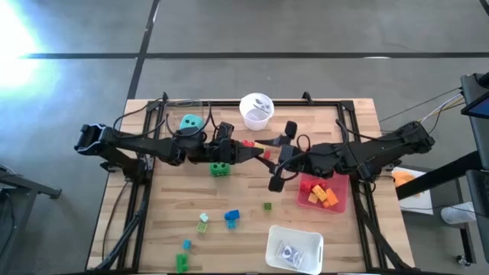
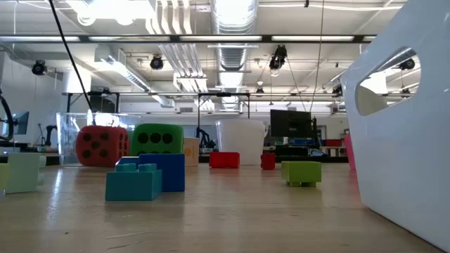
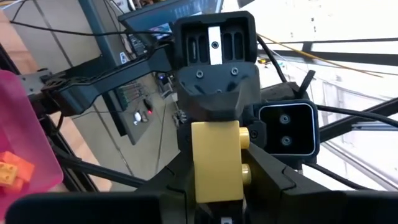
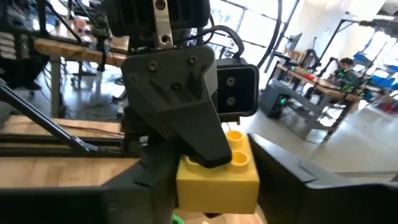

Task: Pick & Place Toys
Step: Put the yellow game piece into the pink bin

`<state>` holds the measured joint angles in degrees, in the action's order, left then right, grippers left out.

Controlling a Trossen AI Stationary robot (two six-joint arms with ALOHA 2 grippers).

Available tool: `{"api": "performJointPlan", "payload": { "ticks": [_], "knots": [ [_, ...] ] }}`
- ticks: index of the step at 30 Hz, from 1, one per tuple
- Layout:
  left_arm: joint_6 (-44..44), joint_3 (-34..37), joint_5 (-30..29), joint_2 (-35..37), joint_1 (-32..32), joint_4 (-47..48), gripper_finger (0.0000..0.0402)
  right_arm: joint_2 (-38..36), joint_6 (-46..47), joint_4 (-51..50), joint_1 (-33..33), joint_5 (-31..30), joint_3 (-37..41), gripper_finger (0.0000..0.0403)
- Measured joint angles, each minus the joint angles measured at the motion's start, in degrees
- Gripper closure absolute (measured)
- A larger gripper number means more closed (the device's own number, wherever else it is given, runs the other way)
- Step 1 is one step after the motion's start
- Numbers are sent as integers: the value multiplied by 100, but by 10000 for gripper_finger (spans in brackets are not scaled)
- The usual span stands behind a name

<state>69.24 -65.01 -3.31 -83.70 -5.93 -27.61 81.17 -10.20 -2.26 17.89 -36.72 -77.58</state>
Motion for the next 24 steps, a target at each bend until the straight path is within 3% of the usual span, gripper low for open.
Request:
{"api": "performJointPlan", "payload": {
  "ticks": [3, 6, 14, 24],
  "knots": [
    [-21, 0, -20, 0, 21, 2, 309, -2, -56, -64, -4, -37, 0, 274],
    [-18, 0, -3, 0, 47, 6, 294, -4, -78, -66, -4, -24, 0, 274],
    [-217, 0, 65, 2, 56, 19, 180, -4, -7, -92, -2, 10, 0, 274],
    [-463, 0, 356, 43, 63, 170, 61, -294, 859, -571, -4, 220, 0, 274]
  ]
}}
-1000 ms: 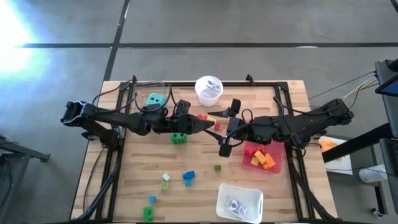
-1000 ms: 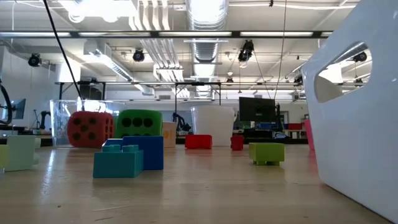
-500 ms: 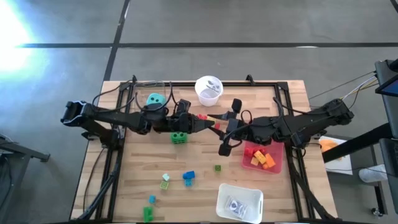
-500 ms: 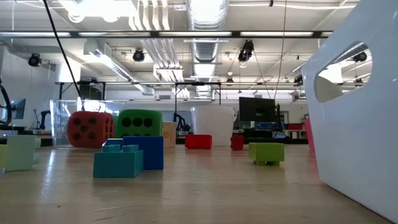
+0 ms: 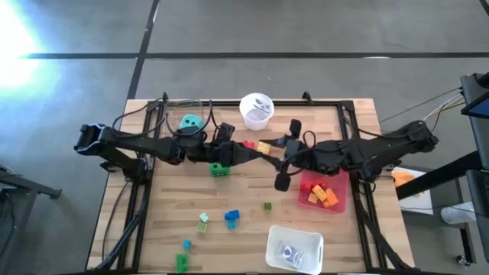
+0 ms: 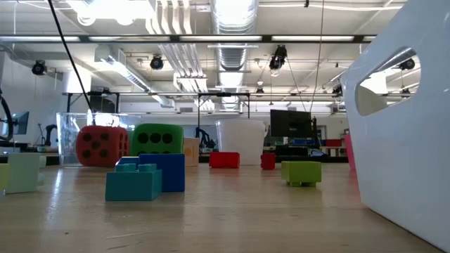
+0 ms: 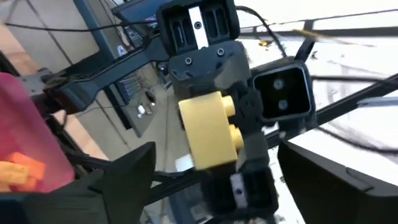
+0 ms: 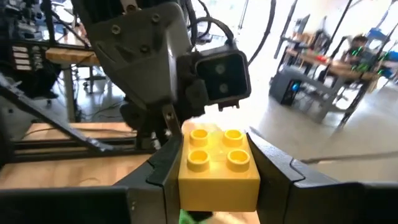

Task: Pick & Place Toys
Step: Put the yellow game piece into the pink bin

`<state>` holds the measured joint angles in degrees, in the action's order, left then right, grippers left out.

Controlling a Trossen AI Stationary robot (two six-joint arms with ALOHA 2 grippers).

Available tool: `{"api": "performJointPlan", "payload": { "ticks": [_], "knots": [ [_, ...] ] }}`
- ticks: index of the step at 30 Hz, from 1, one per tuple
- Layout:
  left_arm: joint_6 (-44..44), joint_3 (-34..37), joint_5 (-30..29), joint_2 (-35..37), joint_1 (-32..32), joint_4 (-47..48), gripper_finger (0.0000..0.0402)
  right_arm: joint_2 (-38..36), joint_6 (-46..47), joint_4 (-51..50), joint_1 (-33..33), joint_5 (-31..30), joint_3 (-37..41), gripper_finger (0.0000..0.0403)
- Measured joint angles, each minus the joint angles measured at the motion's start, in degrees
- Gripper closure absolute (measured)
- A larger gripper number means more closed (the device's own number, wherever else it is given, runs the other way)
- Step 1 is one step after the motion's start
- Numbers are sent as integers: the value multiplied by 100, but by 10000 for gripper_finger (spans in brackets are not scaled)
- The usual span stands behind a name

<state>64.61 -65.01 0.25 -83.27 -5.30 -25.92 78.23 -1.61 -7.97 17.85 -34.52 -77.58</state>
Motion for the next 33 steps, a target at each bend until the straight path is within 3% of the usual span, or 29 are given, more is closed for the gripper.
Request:
{"api": "performJointPlan", "payload": {
  "ticks": [7, 13, 21, 29, 33],
  "knots": [
    [-519, -22, 2, 252, 4, 1041, 33, -578, 1234, -1252, 1, 395, 0, 274],
    [-922, -372, -10, 449, 4, 3047, 31, -1103, 2896, -2925, -22, 1057, -4, 274],
    [-1088, -1060, -335, 555, 27, 5877, 31, -1323, 5272, -5607, -61, 1227, 0, 274],
    [-1234, -1276, -346, 558, 26, 6188, 31, -1383, 6724, -7821, -657, 1778, 2, 274],
    [-1230, -1266, -343, 558, 26, 6182, 31, -1372, 6896, -8208, -1122, 2130, 147, 274]
  ]
}}
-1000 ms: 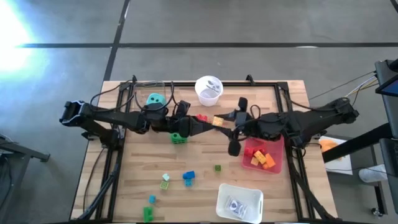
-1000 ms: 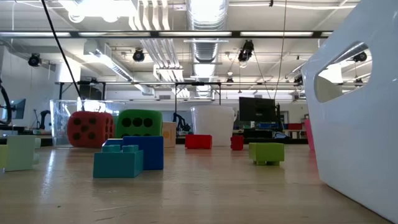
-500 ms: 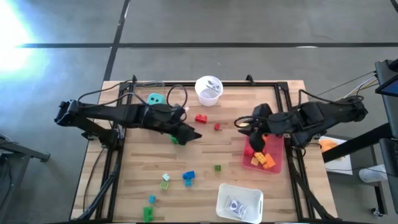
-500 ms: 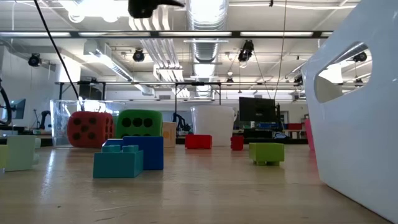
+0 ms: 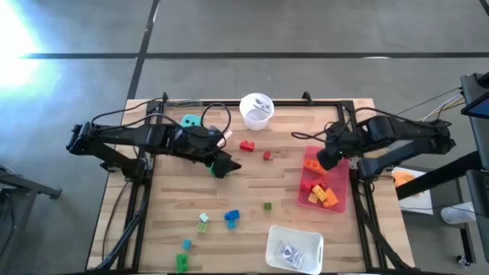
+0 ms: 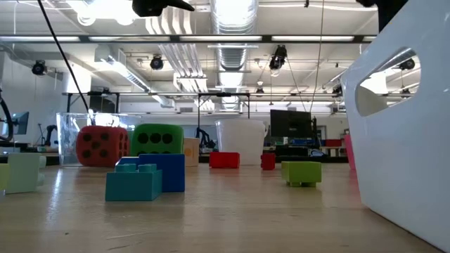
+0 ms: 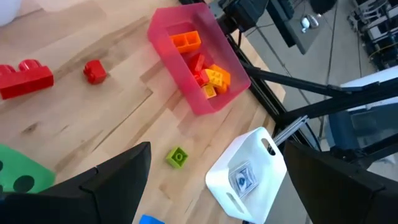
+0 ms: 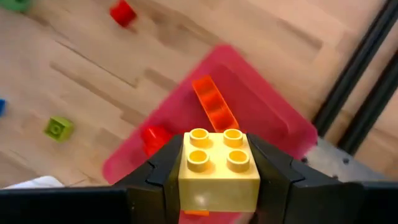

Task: Pick & Place Toys
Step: Put the yellow game piece into the pink bin

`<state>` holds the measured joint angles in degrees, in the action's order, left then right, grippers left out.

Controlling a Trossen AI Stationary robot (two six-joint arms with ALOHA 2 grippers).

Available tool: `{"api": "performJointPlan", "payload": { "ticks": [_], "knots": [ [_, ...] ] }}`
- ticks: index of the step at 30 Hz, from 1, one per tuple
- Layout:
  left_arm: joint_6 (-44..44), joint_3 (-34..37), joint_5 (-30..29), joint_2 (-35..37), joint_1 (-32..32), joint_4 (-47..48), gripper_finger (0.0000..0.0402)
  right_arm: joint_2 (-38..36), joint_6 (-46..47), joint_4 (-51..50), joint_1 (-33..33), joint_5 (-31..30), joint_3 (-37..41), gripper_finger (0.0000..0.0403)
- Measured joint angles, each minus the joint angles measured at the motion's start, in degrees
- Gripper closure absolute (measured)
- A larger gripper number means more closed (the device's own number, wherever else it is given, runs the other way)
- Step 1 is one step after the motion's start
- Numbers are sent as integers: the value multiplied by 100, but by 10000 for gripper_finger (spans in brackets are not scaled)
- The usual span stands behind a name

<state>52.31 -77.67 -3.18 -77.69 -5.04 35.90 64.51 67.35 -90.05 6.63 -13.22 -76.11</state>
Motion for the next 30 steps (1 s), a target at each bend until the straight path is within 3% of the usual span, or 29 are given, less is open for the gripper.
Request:
{"api": "performJointPlan", "payload": {
  "ticks": [5, 14, 22, 30],
  "knots": [
    [13, 0, 7, 0, -10, 12, 31, -37, -416, 32, -310, 472, 660, 274],
    [17, 1, 129, 0, -44, 42, 31, -37, -2194, 545, -275, 1110, 1983, 274],
    [17, 4, 131, 0, -46, 42, 31, -37, -2443, 765, -275, 1250, 2830, 274],
    [20, 4, 131, 0, -48, 19, 31, -2, -2360, 1829, -277, 1632, 3360, 274]
  ]
}}
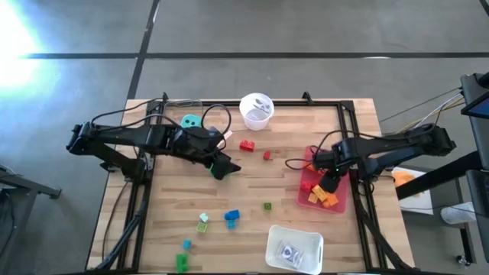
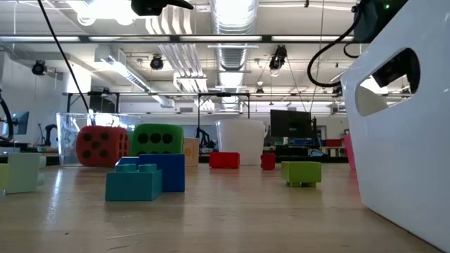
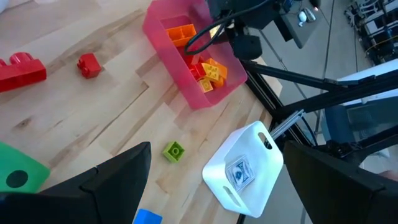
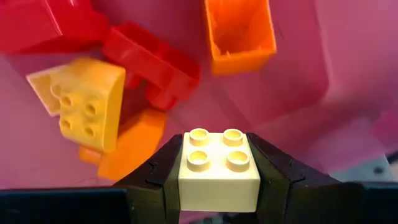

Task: Pick & Place Toys
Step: Put the yellow game piece into the pink bin

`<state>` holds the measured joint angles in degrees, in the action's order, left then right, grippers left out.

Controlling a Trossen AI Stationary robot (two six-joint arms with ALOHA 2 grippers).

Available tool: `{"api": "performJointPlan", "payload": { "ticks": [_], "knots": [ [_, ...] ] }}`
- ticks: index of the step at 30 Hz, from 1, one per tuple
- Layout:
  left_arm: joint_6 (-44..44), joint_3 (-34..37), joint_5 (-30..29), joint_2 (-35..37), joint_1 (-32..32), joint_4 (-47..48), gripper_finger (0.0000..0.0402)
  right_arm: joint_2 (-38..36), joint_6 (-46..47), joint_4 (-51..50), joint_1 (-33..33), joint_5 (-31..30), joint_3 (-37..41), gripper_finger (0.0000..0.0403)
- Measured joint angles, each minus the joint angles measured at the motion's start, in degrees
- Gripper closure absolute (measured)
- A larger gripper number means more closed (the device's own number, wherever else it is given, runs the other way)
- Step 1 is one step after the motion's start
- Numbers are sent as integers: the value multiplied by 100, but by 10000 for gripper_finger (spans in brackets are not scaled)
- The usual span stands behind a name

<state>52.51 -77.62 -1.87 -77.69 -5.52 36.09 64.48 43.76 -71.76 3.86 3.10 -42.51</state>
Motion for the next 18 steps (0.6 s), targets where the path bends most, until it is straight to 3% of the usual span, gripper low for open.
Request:
{"api": "performJointPlan", "payload": {
  "ticks": [18],
  "knots": [
    [44, 2, -2, 0, 0, -1, 31, 1238, 427, 632, -2, -66, 497, 274]
  ]
}}
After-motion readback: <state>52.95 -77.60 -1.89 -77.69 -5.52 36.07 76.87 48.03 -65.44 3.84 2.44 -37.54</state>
